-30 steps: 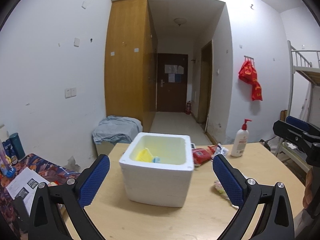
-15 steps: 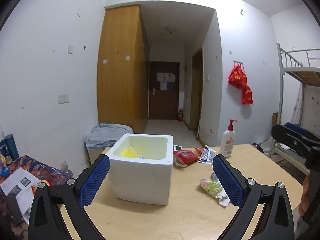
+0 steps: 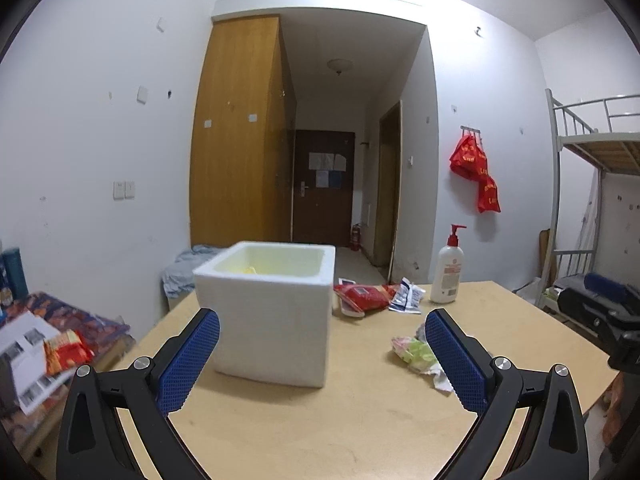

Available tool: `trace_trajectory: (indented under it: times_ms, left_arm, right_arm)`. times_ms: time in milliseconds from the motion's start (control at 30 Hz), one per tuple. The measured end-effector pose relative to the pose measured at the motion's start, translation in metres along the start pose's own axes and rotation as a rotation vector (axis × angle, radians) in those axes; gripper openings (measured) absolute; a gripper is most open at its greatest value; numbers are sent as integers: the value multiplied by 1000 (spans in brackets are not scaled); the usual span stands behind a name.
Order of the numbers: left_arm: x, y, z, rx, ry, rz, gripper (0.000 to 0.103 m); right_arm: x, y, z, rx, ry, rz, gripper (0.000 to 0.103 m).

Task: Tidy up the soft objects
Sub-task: 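Move both tools back toward the remaining items on the table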

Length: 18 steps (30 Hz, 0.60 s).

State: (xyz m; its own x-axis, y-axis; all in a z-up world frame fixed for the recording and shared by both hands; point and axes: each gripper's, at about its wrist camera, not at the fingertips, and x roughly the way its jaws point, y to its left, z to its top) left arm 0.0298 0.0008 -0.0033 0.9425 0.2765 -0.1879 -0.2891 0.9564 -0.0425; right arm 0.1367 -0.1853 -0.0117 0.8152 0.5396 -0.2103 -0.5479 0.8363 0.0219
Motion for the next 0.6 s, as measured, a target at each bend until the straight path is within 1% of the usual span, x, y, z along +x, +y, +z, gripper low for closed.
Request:
trace_trajectory:
  times_ms: [67, 133, 300, 367, 600]
  left_arm:
    - [2, -1, -5, -9, 10, -15, 103]
    - [4, -3, -10, -12, 22, -12, 103]
    - [0, 0, -17, -29, 11, -7, 103]
    - [3, 0, -19, -38, 18, -8, 103]
    - [14, -8, -21, -31, 52, -49, 103]
  right_arm:
    - [2, -3, -7, 13, 24, -1, 103]
    - [2, -7, -12, 24, 35, 2, 103]
    - [3, -10, -21, 47, 59, 10, 103]
    - [5, -11, -23, 50, 71, 10, 103]
    - [9, -17, -26, 54, 93, -15, 103]
